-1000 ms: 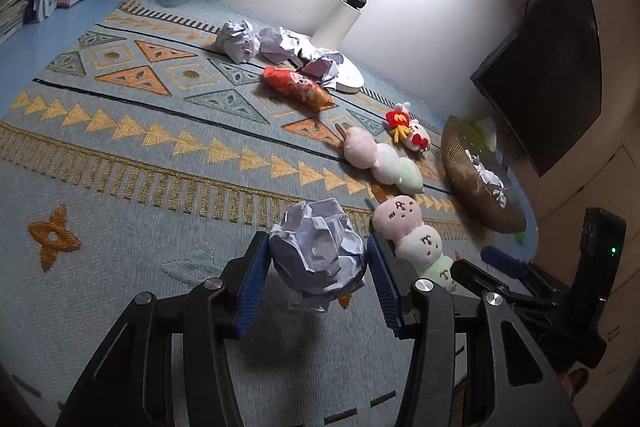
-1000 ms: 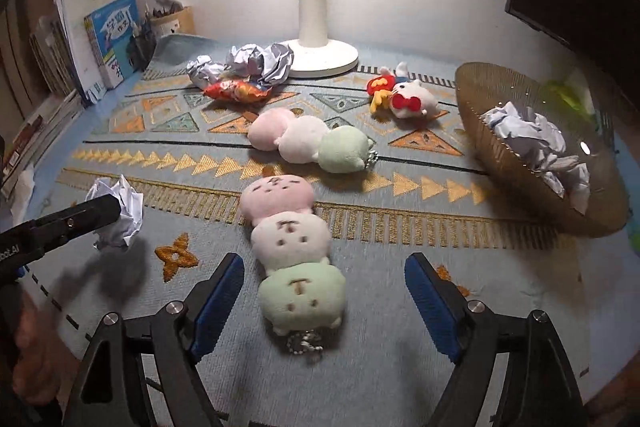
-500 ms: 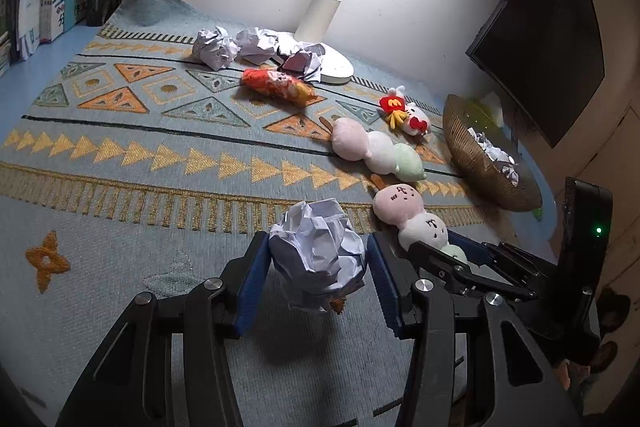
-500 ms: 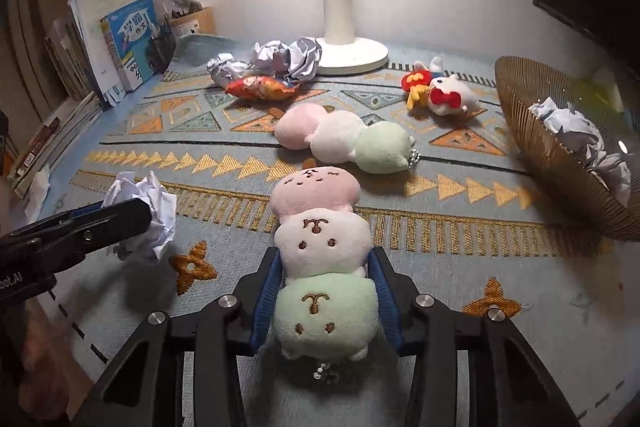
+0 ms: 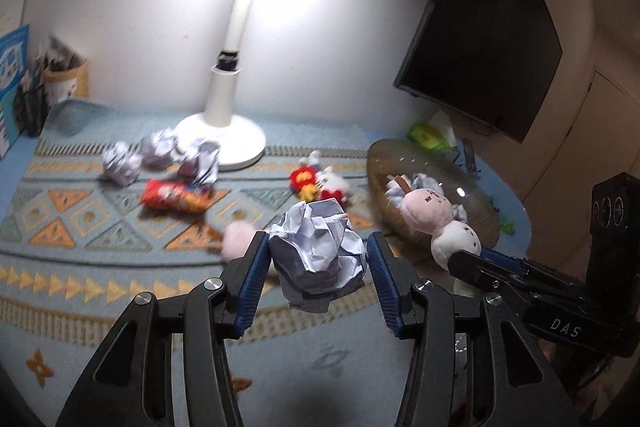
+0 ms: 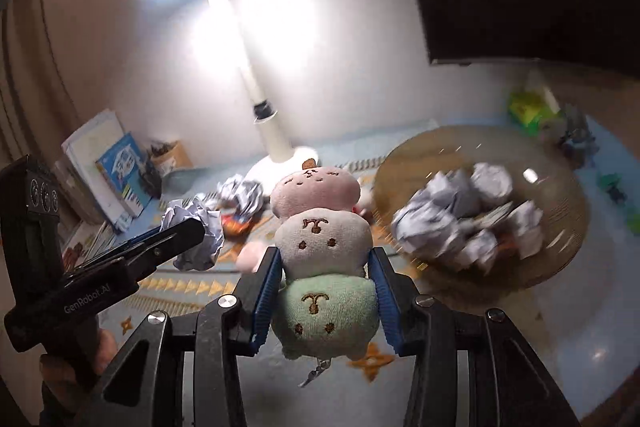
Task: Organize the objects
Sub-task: 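Carry the paper ball and caterpillar over the woven bowl and release both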
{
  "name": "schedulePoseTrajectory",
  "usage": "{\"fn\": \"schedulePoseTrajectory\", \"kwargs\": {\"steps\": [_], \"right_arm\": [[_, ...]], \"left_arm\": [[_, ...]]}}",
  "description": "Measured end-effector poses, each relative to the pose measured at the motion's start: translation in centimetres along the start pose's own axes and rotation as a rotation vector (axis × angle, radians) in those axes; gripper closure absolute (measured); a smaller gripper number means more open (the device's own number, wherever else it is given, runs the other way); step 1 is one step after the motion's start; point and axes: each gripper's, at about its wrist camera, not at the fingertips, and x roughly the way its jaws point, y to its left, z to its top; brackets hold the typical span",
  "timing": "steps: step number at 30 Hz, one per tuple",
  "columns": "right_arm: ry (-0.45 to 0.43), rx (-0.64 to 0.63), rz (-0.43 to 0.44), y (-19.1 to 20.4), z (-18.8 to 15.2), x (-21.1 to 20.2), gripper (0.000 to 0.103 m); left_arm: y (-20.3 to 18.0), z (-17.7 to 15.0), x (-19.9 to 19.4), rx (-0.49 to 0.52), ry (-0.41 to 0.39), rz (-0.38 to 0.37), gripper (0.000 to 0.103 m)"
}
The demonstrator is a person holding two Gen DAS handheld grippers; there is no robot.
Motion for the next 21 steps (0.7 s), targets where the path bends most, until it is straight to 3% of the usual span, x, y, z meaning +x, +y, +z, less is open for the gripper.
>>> {"fn": "schedulePoseTrajectory", "kwargs": {"steps": [5, 11, 15, 17, 18, 19, 21], "right_arm": [[-0.109, 0.067, -0.163, -5.3, 4.7, -1.9, 0.059], [-0.109, 0.156, -0.259, -10.8, 7.3, -1.0, 0.059], [-0.087, 0.207, -0.269, -13.3, 6.7, 0.7, 0.055], [-0.058, 0.236, -0.295, -14.6, 5.9, 2.0, 0.03], [-0.065, 0.249, -0.302, -15.2, 5.5, 2.4, 0.03], [-0.073, 0.249, -0.304, -15.5, 5.1, 2.5, 0.03], [-0.074, 0.233, -0.318, -15.8, 4.6, 2.6, 0.03]], "left_arm": [[-5.5, 4.6, 4.2, 0.079, -0.026, -0.111, 0.056], [-10.2, 6.5, 9.9, 0.137, -0.003, -0.204, 0.056], [-11.7, 6.6, 13.6, 0.159, 0.04, -0.204, 0.053], [-12.0, 6.5, 15.4, 0.161, 0.06, -0.211, 0.037], [-12.0, 6.3, 16.3, 0.159, 0.083, -0.207, 0.009], [-11.7, 6.1, 16.9, 0.147, 0.107, -0.203, 0.001], [-10.8, 5.4, 16.9, 0.11, 0.124, -0.224, 0.001]]}}
